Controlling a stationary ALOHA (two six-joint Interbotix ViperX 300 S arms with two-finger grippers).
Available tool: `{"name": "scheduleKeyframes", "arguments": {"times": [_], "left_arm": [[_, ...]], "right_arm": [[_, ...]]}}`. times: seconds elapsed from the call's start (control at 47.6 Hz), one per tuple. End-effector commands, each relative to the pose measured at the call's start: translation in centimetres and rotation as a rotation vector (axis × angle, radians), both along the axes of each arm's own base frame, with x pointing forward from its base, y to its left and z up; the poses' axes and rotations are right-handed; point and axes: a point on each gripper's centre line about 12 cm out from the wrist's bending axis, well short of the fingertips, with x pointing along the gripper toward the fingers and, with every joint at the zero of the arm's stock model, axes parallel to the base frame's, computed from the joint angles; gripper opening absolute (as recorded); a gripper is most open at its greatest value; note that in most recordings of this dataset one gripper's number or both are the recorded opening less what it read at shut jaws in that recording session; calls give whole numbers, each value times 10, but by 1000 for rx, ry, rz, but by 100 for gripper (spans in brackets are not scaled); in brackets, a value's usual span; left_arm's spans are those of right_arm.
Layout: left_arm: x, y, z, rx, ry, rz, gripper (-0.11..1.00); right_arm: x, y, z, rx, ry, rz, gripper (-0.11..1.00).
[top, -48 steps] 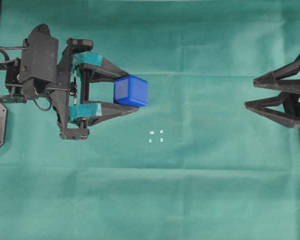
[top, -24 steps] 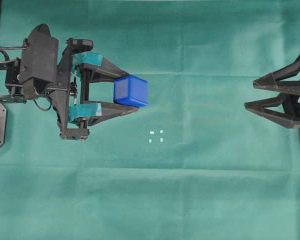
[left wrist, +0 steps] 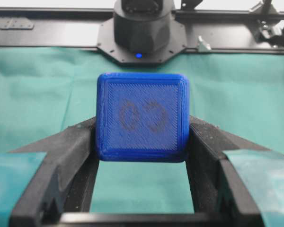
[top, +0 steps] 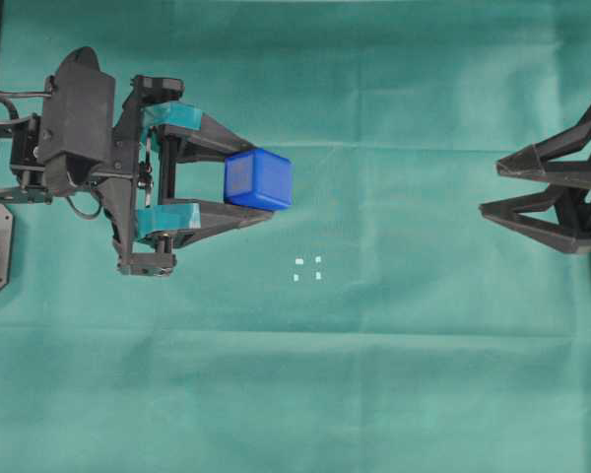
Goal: Handover the blue block to the right arm after grasping it with the left arm, then place it in the designated position.
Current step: 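Move the open right gripper to the cube held by the left gripper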
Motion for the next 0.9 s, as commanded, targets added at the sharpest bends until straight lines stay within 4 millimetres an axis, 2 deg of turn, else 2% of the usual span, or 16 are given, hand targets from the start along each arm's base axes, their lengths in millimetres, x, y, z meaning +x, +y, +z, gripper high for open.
{"name": "scheduleKeyframes", "arguments": {"times": [0.0, 0.189, 0.42, 0.883], "left_arm": [[-2, 1, 8, 0, -26, 2, 46], [-1, 1, 9, -1, -29, 2, 46], [-1, 1, 9, -1, -28, 2, 46], [-2, 1, 8, -3, -21, 2, 46]], "right_arm": [[2, 0, 11, -4, -28, 6, 91], [7, 1, 9, -9, -17, 9, 91], [24, 1, 13, -17, -4, 22, 91], [85, 2, 27, -58, 5, 58, 91]]}}
